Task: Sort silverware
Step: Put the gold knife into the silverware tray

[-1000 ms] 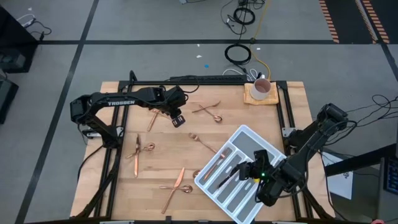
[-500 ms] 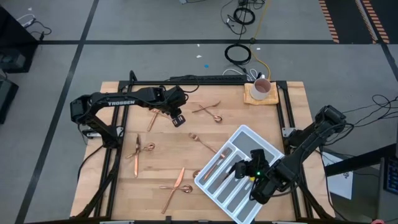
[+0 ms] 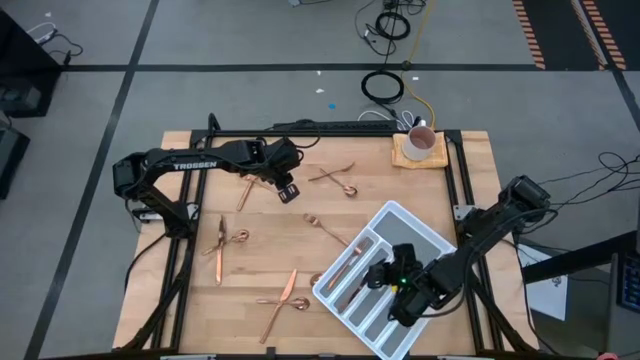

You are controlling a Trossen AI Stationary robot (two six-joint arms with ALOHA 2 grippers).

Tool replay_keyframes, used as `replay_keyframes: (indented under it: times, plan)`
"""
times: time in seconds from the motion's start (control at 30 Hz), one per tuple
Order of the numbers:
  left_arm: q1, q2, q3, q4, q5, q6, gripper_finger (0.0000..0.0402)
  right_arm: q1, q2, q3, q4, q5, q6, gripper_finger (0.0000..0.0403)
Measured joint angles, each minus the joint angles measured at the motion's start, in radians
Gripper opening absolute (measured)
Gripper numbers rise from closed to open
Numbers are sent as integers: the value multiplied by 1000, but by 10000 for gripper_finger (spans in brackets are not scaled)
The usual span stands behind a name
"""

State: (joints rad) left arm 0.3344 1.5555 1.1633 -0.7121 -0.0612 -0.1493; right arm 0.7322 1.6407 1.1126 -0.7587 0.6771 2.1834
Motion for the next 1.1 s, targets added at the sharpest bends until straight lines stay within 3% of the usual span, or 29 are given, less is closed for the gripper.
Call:
replay_keyframes:
  times: [0.17, 0.43, 0.63, 0.77, 0.97, 1.1]
  plan:
    - [0, 0, 0, 0, 0, 0, 59, -9, 5, 0, -38, -55, -33, 34]
    - [0, 0, 0, 0, 0, 0, 59, -28, 7, -1, -100, -111, -60, 130]
    - [0, 0, 0, 0, 0, 0, 59, -45, 7, -1, -130, -83, -88, 168]
    - [1, 0, 0, 24, 37, -12, 59, -88, -7, 42, -130, 1, -265, 175]
    - [0, -52, 0, 83, 195, -65, 59, -287, -20, 176, -134, -108, -806, 176]
    - [1, -155, 0, 131, 247, -79, 59, -443, -21, 205, -108, -146, -1079, 176]
